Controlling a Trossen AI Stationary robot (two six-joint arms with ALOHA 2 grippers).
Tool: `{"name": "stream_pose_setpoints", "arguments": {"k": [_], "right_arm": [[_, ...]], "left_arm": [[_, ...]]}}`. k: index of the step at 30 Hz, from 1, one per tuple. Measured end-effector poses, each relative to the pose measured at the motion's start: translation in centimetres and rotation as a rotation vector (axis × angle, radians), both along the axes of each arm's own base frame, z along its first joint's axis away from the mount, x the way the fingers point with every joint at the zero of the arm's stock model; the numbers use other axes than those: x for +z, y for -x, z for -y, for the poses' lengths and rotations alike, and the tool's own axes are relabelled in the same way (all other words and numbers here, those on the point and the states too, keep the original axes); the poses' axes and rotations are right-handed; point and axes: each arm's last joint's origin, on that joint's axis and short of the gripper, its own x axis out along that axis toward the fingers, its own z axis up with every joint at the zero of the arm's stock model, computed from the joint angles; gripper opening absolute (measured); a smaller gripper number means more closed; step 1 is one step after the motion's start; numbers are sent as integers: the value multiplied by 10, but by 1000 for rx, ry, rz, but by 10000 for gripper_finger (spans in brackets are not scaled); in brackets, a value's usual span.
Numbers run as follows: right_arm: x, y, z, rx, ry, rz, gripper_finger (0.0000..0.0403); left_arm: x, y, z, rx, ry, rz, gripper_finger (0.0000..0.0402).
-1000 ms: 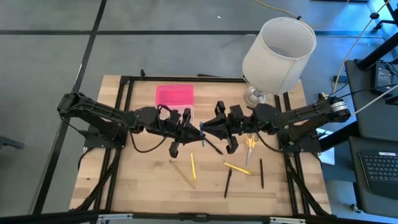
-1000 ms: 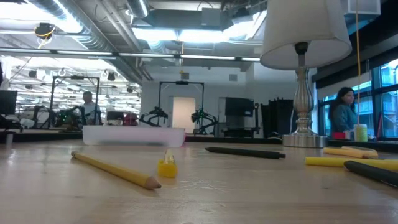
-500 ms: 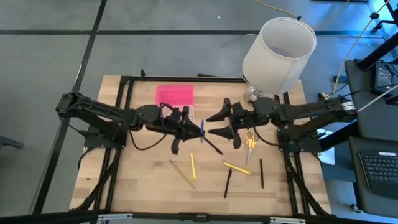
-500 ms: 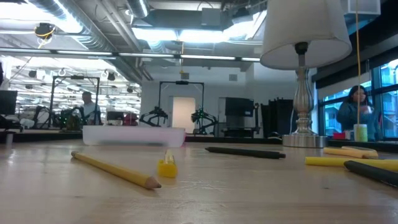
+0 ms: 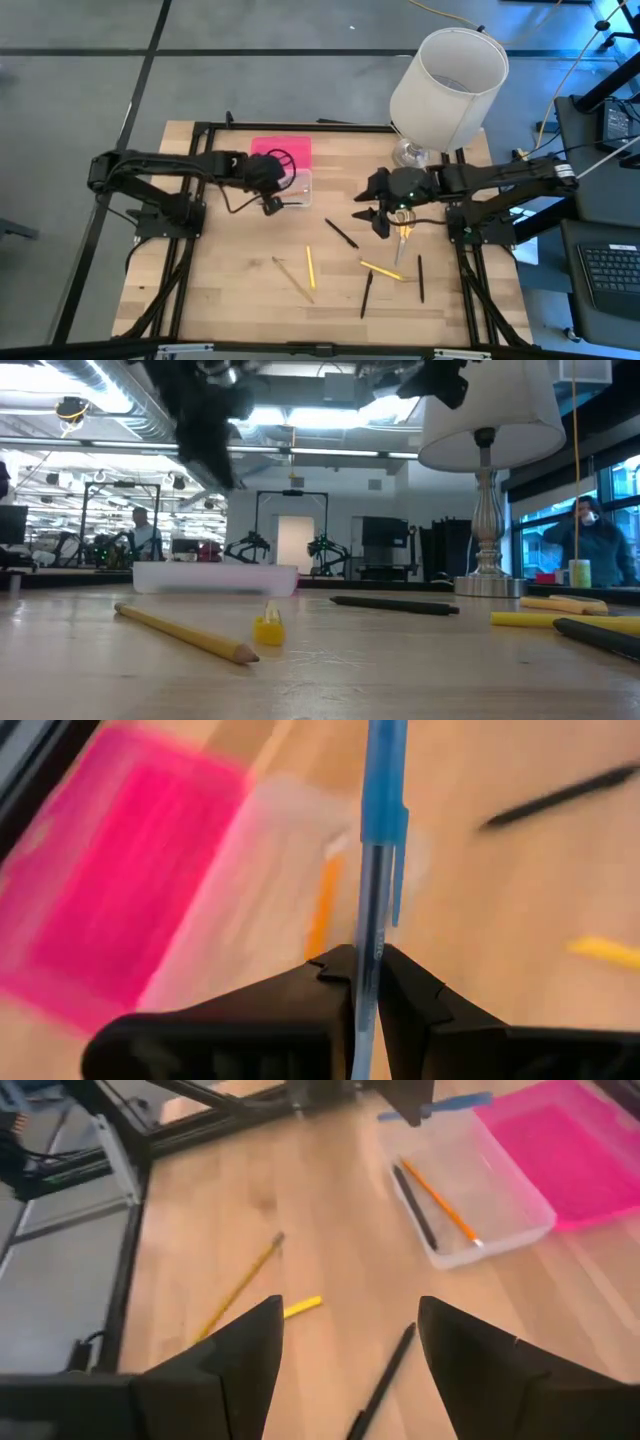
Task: Pick & place school supplies into a supply box
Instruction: Put the blue pen into the pink supply box
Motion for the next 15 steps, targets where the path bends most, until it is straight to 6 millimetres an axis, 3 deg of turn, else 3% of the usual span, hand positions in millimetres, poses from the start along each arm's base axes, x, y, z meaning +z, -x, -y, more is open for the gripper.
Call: {"name": "stream_pose_setpoints", "arguments": {"k": [15], "right_arm": [[-18, -16, -1, -33, 32, -62, 235]], "left_arm": [[-65, -22, -33, -151, 48, -322, 18]]}}
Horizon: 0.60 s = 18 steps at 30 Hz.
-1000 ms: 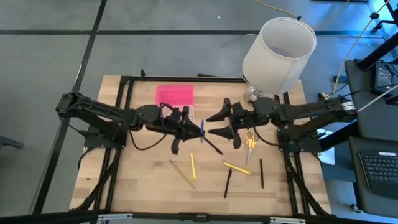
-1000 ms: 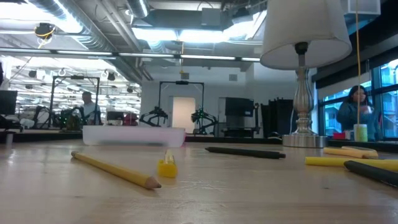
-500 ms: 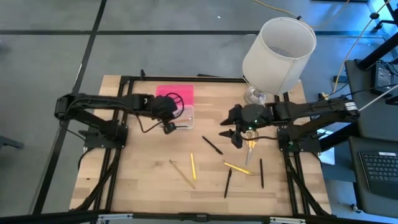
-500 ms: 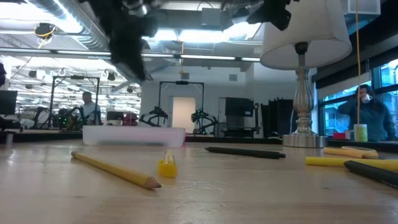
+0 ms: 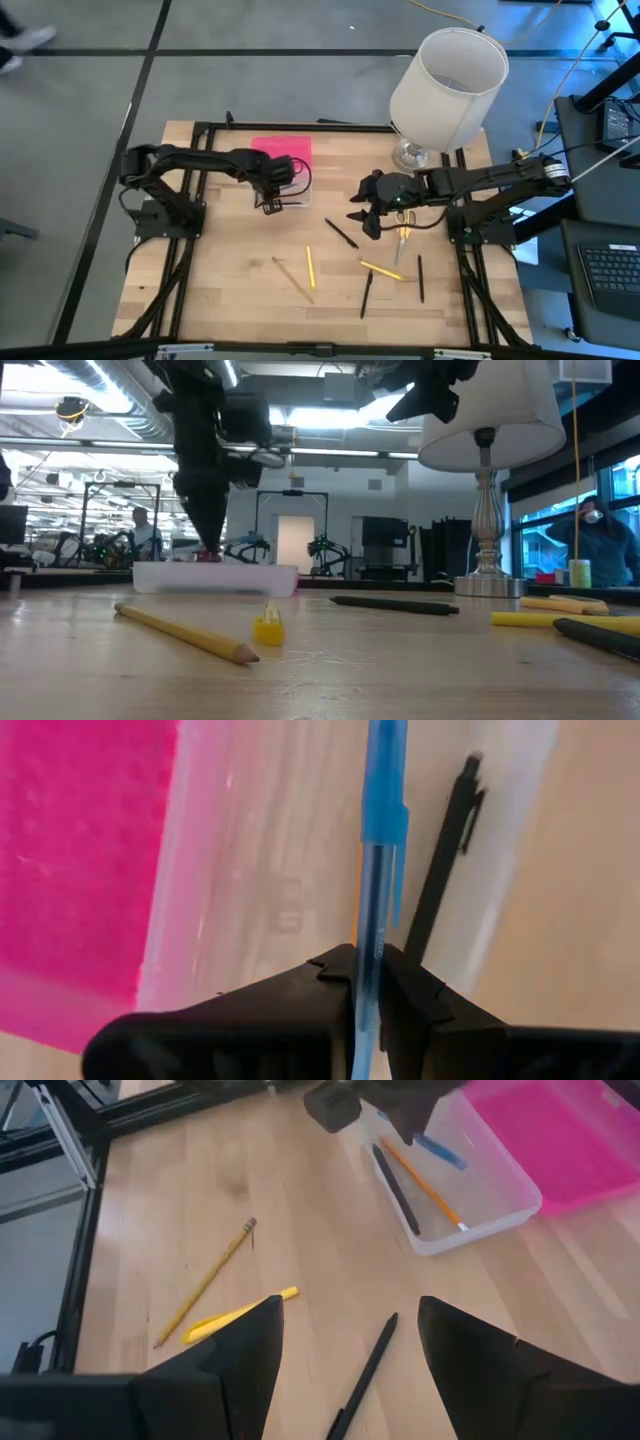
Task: Pick & place school supplies into a supply box
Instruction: Put the blue pen into the pink supply box
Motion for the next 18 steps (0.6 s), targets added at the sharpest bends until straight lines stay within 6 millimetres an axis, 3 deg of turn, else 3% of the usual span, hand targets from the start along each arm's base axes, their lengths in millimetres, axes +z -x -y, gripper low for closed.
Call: {"name": "stream_pose_setpoints", "arguments": {"k": [11, 18], "right_arm": [[0, 0, 0, 0, 0, 1, 235], [0, 0, -3, 42, -30, -3, 235]], "left_arm": [[-31, -7, -8, -8, 23, -122, 25], [-36, -8, -8, -7, 29, -133, 33]]}}
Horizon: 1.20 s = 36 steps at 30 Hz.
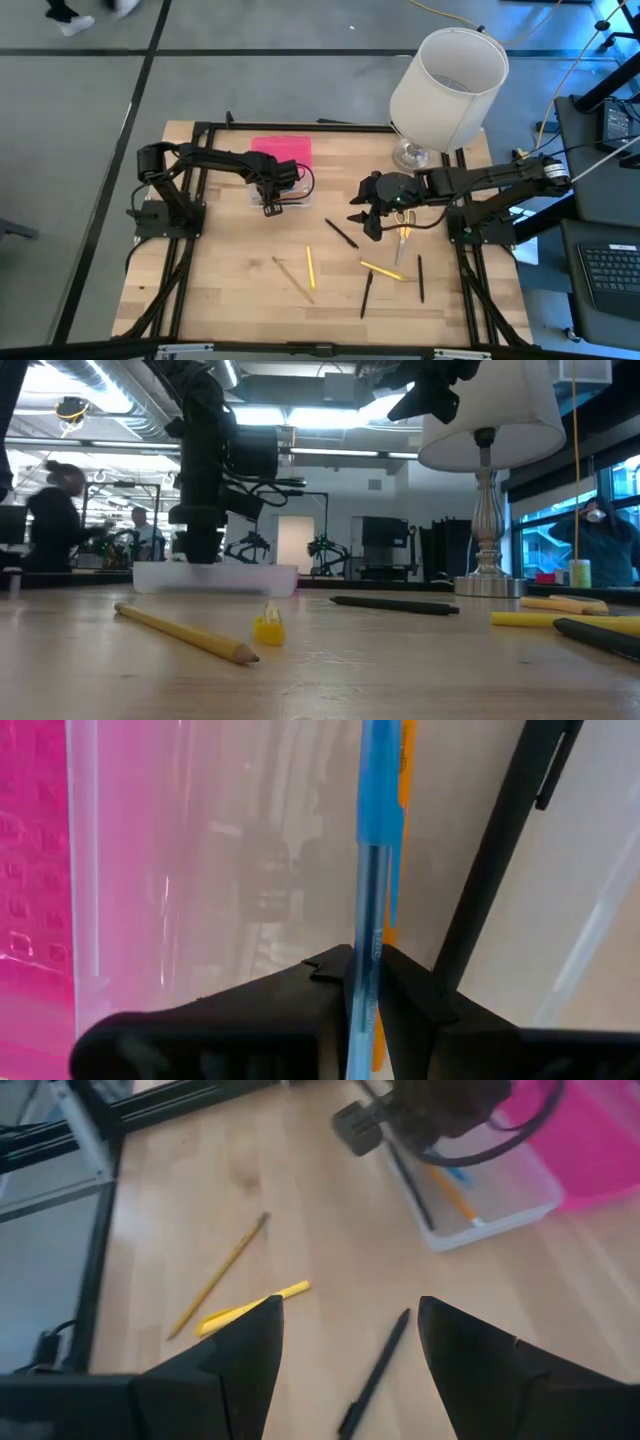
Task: Pick & place school supplies into a supply box
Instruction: Put the blue pen into the pink supply box, then put the black pen into the pink supply box
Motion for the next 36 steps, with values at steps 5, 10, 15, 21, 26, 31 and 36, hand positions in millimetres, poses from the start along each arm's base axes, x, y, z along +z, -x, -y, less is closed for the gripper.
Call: {"name": "stream_pose_setpoints", "arguments": {"k": [5, 10, 15, 21, 26, 31, 36], "right_arm": [[-1, 2, -11, 86, -38, -18, 235], [-4, 6, -18, 75, -79, -64, 235], [-8, 10, -20, 47, -110, -127, 235], [-16, 7, -21, 12, -134, -172, 235], [-36, -6, -23, -10, -103, -242, 235], [-72, -25, -24, -109, -61, -356, 235], [-115, -40, -27, -121, -9, -495, 235]], "left_arm": [[0, 0, 0, 26, 2, 2, 34], [0, 0, 0, 27, 2, 2, 40], [0, 0, 1, 27, 0, 2, 47], [0, 0, 2, 29, 2, 3, 63], [22, -5, 2, 42, -3, 30, 72], [76, -14, 6, 94, -25, 214, 74], [129, -20, 21, 93, -30, 485, 74]]}}
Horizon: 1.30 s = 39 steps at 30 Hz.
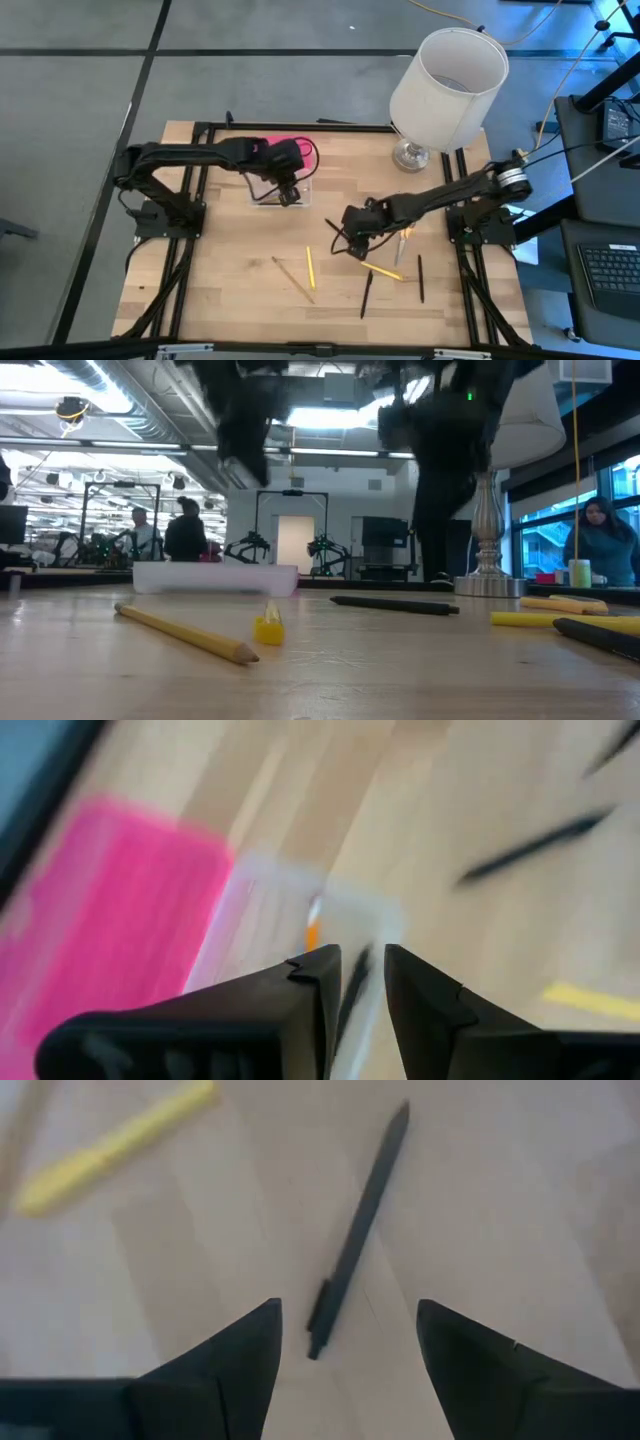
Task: Pick & place school supplies into a supply box
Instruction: Put the black pen into the pink supply box
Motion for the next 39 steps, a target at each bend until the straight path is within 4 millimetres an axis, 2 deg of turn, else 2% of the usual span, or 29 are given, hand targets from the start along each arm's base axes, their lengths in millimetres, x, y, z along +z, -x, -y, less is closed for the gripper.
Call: {"name": "stream_pose_setpoints", "arguments": {"k": [5, 9, 14, 20, 39], "right_arm": [[-34, -7, -1, -2, 26, -107, 235], [-45, -9, -1, -9, 50, -137, 227], [-46, -10, -2, -9, 45, -136, 203], [-46, -11, -2, -5, 27, -127, 182], [-45, -14, -4, -39, -37, -102, 178]], "left_arm": [[29, 1, 21, -70, -33, 195, 75], [35, 2, 36, -113, -37, 234, 75], [33, -1, 46, -132, -20, 230, 75], [29, -2, 50, -135, -20, 209, 75], [30, -2, 49, -126, -33, 211, 75]]}}
